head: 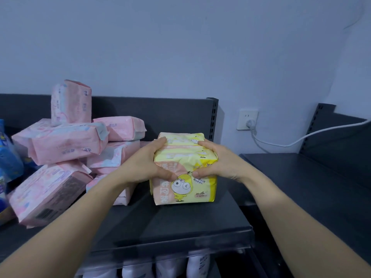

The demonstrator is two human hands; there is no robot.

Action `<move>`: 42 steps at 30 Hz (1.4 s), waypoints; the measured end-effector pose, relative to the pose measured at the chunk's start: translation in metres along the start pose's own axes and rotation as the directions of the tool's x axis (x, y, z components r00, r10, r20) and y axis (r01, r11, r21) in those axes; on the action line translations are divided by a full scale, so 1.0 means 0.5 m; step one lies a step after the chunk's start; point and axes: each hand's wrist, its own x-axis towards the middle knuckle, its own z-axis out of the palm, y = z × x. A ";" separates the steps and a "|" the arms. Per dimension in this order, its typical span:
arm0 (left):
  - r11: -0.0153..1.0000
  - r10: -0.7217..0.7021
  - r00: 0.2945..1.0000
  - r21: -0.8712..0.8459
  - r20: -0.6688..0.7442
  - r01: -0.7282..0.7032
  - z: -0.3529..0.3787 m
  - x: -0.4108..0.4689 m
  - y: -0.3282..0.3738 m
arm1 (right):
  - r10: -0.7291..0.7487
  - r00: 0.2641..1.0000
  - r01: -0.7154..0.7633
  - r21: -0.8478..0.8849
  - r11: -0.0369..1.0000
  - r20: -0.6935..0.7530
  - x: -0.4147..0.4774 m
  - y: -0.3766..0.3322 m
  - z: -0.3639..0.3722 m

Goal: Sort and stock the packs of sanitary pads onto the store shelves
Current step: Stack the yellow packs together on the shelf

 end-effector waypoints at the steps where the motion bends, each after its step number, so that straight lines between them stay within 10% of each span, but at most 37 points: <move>1: 1.000 0.022 1.000 -0.003 0.011 -0.022 0.002 0.008 0.012 | 0.009 1.000 -0.009 -0.005 1.000 -0.023 -0.010 -0.004 -0.012; 24: 0.944 0.319 0.814 -0.235 0.485 -0.230 0.484 0.246 0.360 | 0.447 0.749 -0.515 -0.006 0.857 -0.489 -0.387 0.209 -0.408; 42: 0.757 0.368 0.633 0.177 0.681 -0.629 0.682 0.478 0.451 | 0.533 0.660 -0.716 -0.230 0.659 -0.529 -0.385 0.367 -0.502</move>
